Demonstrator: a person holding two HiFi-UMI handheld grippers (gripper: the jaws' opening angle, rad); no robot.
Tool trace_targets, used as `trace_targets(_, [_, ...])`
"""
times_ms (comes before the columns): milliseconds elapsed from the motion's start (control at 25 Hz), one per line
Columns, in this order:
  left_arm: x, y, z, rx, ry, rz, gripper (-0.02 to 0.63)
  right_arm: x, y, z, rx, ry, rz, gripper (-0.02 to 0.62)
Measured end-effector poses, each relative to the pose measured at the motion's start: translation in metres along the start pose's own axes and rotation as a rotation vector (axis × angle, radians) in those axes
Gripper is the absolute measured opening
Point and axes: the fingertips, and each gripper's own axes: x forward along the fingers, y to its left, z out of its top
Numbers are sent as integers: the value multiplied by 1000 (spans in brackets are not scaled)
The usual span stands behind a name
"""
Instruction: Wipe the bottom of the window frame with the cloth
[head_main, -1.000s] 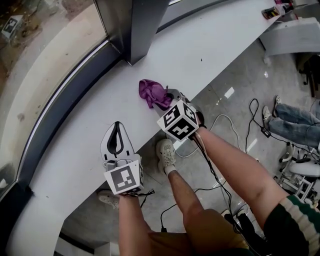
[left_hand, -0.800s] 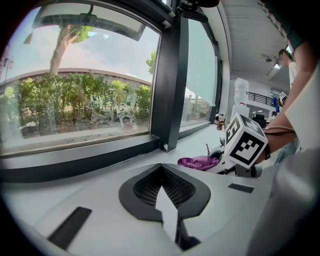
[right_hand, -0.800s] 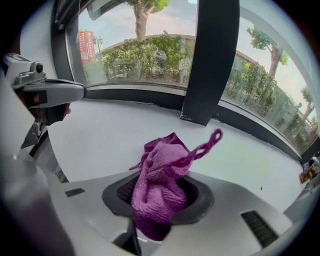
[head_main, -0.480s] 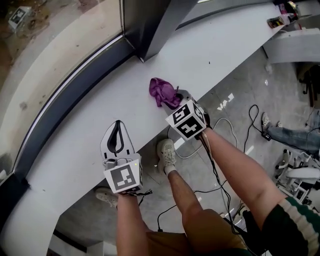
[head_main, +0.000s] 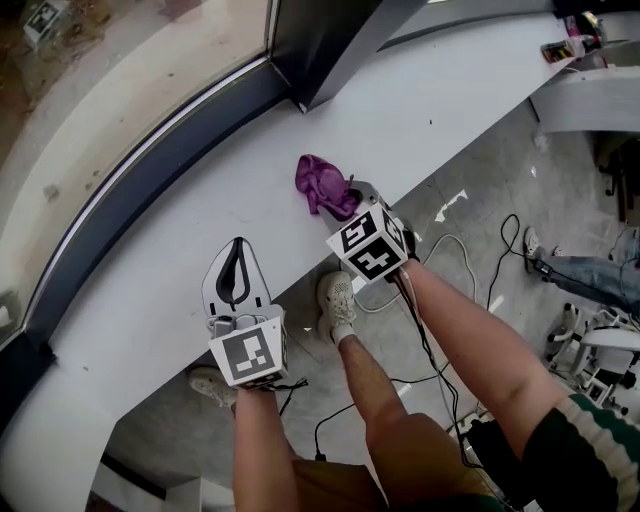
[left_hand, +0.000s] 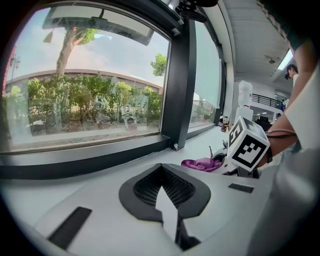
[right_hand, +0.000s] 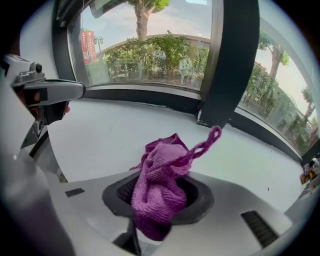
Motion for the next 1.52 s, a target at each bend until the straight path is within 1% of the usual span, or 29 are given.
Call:
trace_targets(280, [-25, 27, -6, -15, -4, 30, 3, 9, 52, 20, -36, -1, 47, 143])
trace_targets(440, [-46, 47, -9, -8, -5, 50, 3, 13, 82, 34, -54, -1, 70, 143])
trace_targets(800, [-96, 95, -27, -32, 0, 95, 3, 26, 157, 62, -95, -5, 105, 143])
trace_targets(1000, [-121, 125, -40, -59, 6, 133, 3, 31, 185, 73, -98, 4, 106, 144])
trace_targets(1320, [-154, 169, -51, -77, 4, 187, 3, 36, 226, 86, -100, 0, 116, 143])
trace_targets(1520, [-164, 182, -55, -89, -2, 212, 3, 39, 250, 95, -118, -4, 142, 144])
